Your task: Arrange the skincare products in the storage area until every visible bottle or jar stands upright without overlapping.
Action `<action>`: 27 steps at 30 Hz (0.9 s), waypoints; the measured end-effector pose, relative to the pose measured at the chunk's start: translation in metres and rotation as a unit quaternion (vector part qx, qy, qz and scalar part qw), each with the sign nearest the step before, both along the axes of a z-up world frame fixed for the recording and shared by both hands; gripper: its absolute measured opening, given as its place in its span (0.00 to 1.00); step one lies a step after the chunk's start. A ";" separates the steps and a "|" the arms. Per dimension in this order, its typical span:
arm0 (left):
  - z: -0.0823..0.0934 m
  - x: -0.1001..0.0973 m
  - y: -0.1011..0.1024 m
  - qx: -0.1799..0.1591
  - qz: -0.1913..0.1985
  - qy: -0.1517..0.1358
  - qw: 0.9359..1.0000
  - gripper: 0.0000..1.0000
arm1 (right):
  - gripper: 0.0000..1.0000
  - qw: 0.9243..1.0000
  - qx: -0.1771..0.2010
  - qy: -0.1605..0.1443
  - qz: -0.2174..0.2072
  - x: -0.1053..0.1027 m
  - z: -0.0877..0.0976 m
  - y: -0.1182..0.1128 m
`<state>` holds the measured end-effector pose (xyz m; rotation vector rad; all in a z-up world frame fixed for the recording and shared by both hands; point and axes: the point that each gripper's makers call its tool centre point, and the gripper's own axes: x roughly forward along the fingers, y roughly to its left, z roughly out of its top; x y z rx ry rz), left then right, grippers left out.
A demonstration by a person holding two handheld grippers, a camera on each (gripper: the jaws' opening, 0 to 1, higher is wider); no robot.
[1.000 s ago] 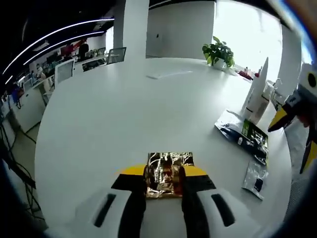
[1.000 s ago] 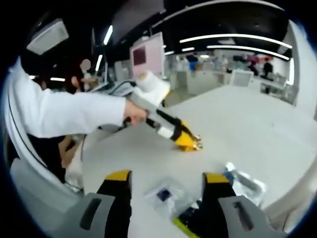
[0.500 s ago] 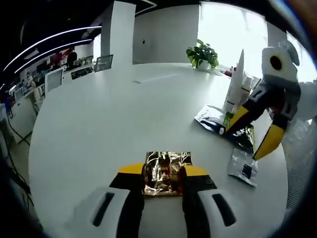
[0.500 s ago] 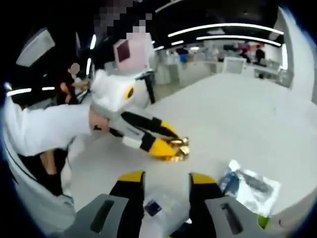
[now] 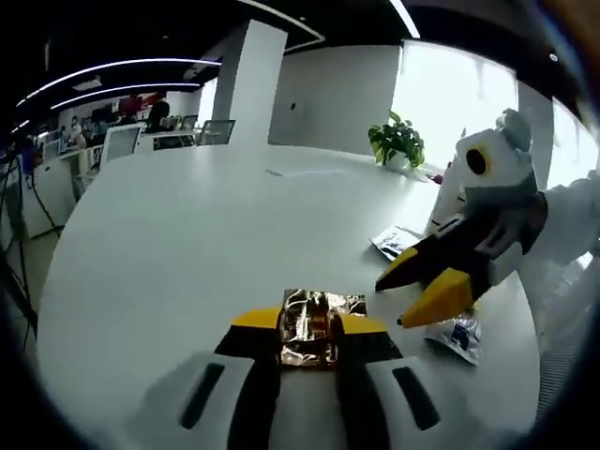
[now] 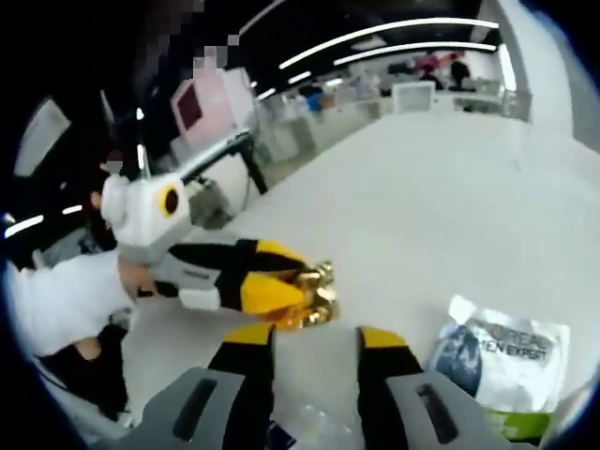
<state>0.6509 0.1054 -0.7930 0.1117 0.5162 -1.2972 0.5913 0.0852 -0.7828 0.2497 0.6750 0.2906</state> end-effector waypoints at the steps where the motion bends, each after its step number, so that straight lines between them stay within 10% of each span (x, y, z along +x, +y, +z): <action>1: 0.001 -0.004 0.000 -0.002 0.002 -0.001 1.000 0.22 | 0.27 1.000 0.008 0.007 -0.001 0.000 0.000 0.002; 14: 0.004 -0.011 0.001 -0.022 0.016 0.011 1.000 0.19 | 0.20 0.996 0.081 0.010 -0.030 0.013 0.001 0.025; 18: 0.002 -0.008 0.004 -0.022 0.028 0.006 0.999 0.12 | 0.06 0.997 0.067 0.022 -0.033 0.007 -0.008 0.024; 27: 0.004 -0.015 0.006 -0.035 0.033 0.008 0.999 0.11 | 0.12 0.999 0.018 0.027 -0.011 -0.012 -0.007 0.016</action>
